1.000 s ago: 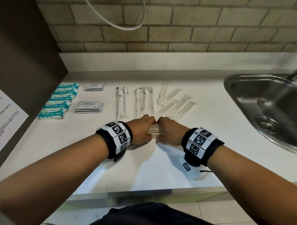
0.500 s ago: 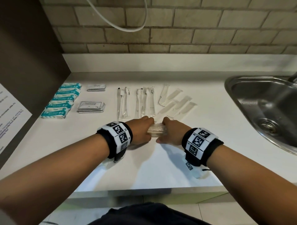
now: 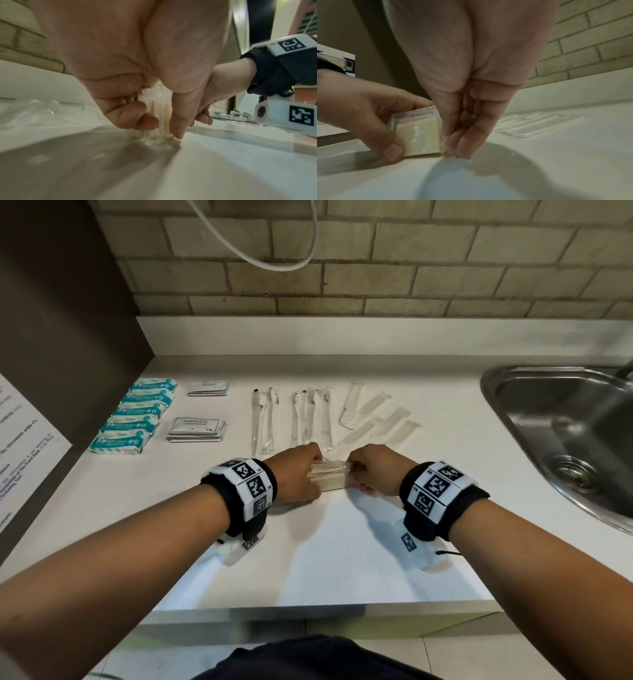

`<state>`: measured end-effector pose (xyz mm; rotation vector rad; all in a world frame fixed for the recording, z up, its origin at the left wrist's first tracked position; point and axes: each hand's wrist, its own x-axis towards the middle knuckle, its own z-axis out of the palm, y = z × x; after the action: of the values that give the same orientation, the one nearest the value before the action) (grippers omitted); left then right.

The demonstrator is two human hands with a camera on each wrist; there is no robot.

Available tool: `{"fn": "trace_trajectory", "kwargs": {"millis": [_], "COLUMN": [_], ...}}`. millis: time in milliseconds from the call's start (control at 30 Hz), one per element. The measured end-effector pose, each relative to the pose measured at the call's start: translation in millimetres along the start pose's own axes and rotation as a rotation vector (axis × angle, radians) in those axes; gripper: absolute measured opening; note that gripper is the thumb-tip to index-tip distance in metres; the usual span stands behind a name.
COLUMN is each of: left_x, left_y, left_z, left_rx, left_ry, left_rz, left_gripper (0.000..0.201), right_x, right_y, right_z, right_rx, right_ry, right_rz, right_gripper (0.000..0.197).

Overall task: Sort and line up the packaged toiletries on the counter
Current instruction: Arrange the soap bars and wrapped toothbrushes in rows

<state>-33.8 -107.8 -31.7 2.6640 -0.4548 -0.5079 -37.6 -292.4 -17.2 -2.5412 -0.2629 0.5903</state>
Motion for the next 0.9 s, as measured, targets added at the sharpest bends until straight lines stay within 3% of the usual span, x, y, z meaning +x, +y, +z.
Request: {"fn": "trace_trajectory", "kwargs": {"millis": [133, 433, 600, 733, 900], "left_x": [-3.1, -3.2, -2.2, -1.7, 3.1], "left_y": [-6.4, -13.4, -11.5, -10.1, -9.3], "left_z": [-0.1, -9.6, -12.2, -9.2, -5.8], "left_rx": [-0.034, -0.045, -0.006, 0.008, 0.024], "left_ry": [0.005, 0.009, -0.006, 0.006, 0.057], "left_rz": [-0.008, 0.003, -0.02, -0.027, -0.033], "left_gripper": [0.048, 0.054, 0.054, 0.05, 0.044], "right_x": [-0.2, 10.9, 17.4, 15.9, 9.2], "right_y": [-2.1, -15.2, -15.2, -13.1, -12.5], "right_z": [0.5, -16.3, -15.6, -12.3, -10.6], "right_rx": [0.086, -0.26, -0.256, -0.27, -0.185], "right_ry": [0.017, 0.063, 0.025, 0.036, 0.074], "right_rz": [0.027, -0.095, -0.086, -0.096, -0.108], "right_gripper": [0.024, 0.017, 0.022, 0.014, 0.035]}}
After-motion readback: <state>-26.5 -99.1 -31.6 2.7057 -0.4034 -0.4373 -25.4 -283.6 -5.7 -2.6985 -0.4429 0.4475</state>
